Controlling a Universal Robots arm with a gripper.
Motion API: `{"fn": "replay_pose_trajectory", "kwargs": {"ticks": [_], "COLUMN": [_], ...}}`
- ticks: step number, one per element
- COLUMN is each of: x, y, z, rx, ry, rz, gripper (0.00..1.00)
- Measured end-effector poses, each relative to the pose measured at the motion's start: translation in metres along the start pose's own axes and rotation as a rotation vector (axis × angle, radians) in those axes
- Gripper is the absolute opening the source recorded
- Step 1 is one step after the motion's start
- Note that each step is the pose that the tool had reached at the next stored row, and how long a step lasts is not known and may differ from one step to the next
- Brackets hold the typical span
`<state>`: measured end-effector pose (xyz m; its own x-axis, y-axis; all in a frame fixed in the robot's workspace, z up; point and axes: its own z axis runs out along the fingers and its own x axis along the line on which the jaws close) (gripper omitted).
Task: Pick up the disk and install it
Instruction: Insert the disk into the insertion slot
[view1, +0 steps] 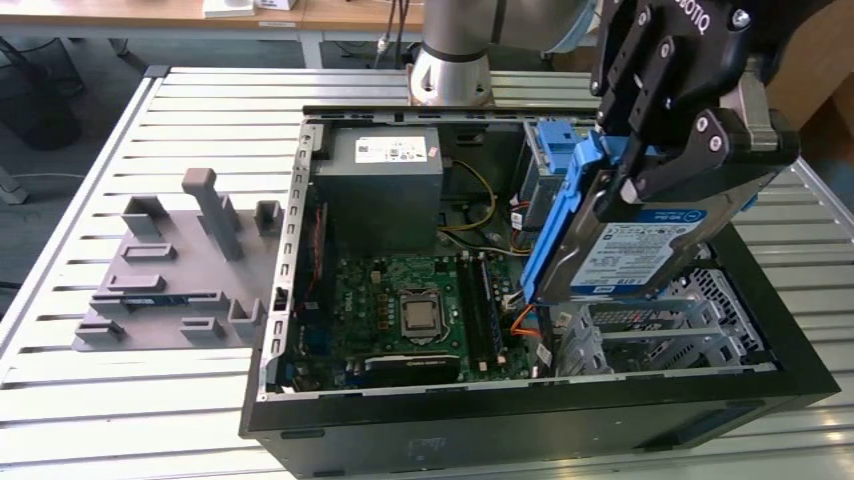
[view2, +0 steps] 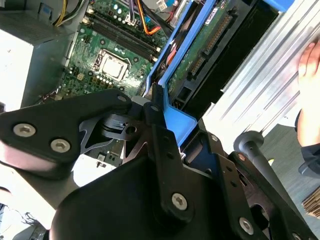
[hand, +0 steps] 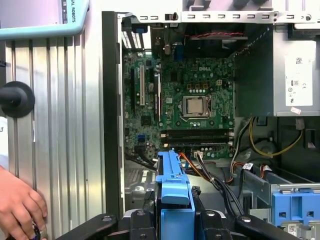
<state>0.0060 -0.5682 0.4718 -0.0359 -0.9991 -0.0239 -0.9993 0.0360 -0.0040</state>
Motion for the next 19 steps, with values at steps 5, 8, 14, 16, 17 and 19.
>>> {"fn": "replay_pose_trajectory", "kwargs": {"ticks": [5,8,14,16,17,19], "x": [0.0049,0.0052,0.0064,0.0064,0.0064,0.0065], "y": [-0.012,-0.0195,-0.0365,-0.0399,-0.0401,-0.0401], "z": [0.0038,0.0053,0.0091,0.0098,0.0097,0.0098], "rx": [0.0001,0.0001,0.0001,0.0001,0.0,0.0001], "ry": [-0.0005,-0.0003,-0.0003,-0.0002,0.0,-0.0001], "rz": [0.0,0.0,0.0,0.0,0.0,0.0], "gripper": [0.36,0.36,0.36,0.36,0.36,0.36]}}
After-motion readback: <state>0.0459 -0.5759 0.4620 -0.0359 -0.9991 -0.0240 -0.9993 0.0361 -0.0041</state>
